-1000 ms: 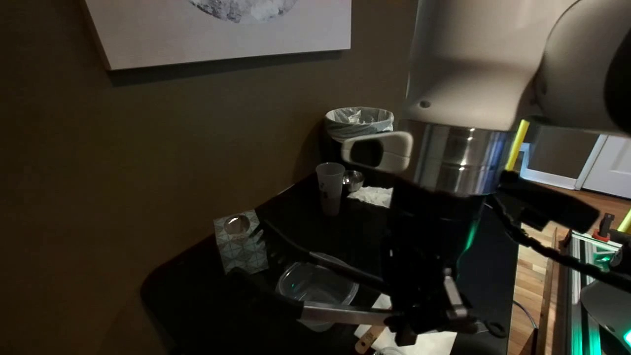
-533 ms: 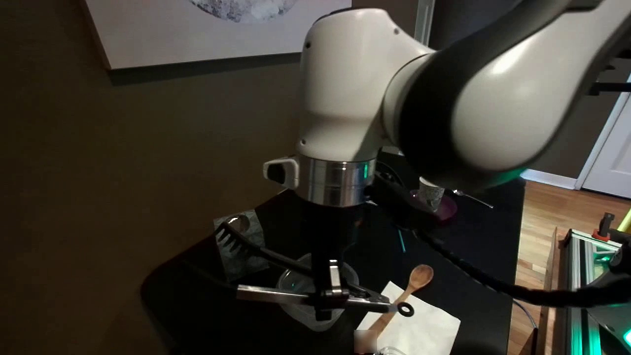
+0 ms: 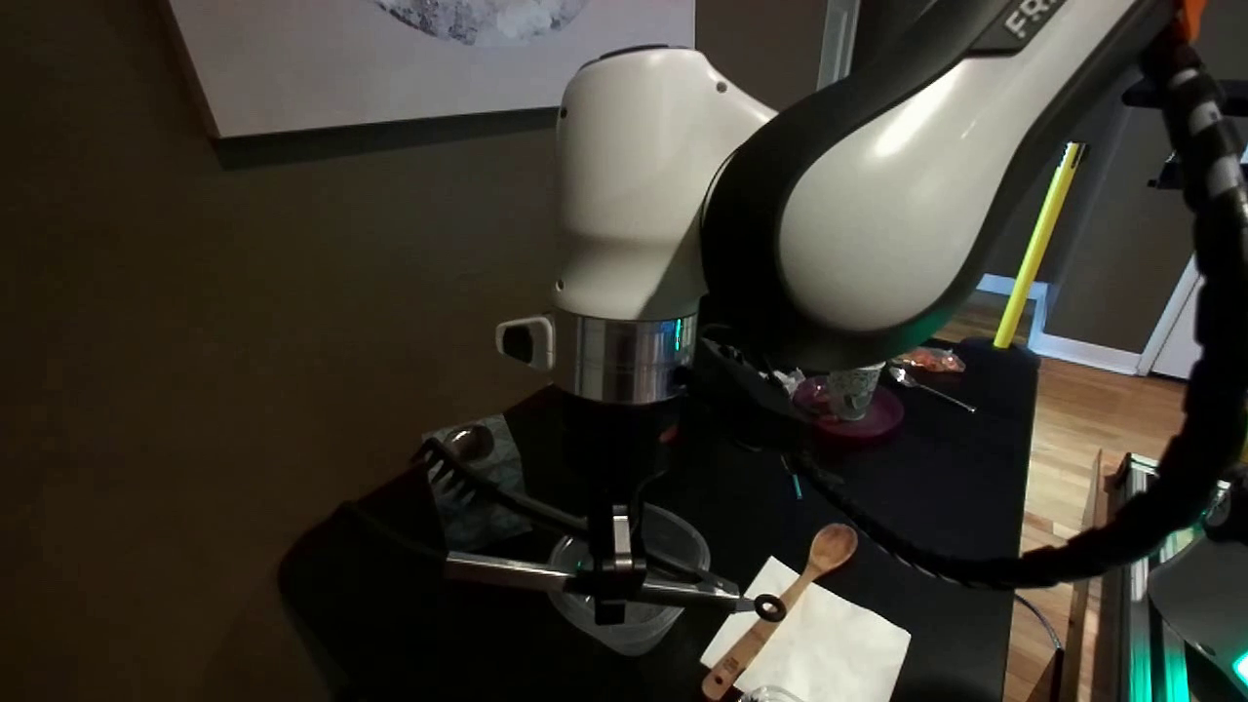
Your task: Put the tongs on the transparent bowl
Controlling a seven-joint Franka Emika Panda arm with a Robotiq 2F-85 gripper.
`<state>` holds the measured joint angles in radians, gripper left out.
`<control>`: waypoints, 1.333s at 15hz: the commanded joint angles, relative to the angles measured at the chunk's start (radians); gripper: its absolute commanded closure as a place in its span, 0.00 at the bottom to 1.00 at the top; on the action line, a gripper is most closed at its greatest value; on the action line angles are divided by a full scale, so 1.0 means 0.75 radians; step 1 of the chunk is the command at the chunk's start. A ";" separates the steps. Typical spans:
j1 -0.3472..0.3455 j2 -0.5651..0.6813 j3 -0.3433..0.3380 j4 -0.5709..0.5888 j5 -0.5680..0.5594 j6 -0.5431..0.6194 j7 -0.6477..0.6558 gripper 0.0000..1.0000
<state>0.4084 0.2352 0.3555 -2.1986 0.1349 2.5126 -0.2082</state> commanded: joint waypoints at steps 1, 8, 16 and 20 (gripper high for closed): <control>-0.027 0.004 0.027 0.006 -0.013 -0.005 0.010 0.87; -0.017 0.083 -0.060 0.119 -0.238 -0.048 0.130 0.97; -0.005 0.264 -0.135 0.227 -0.582 -0.210 0.084 0.97; -0.003 0.326 -0.109 0.260 -0.592 -0.205 -0.001 0.97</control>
<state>0.4037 0.4400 0.2577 -2.0469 -0.2872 2.3883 -0.1633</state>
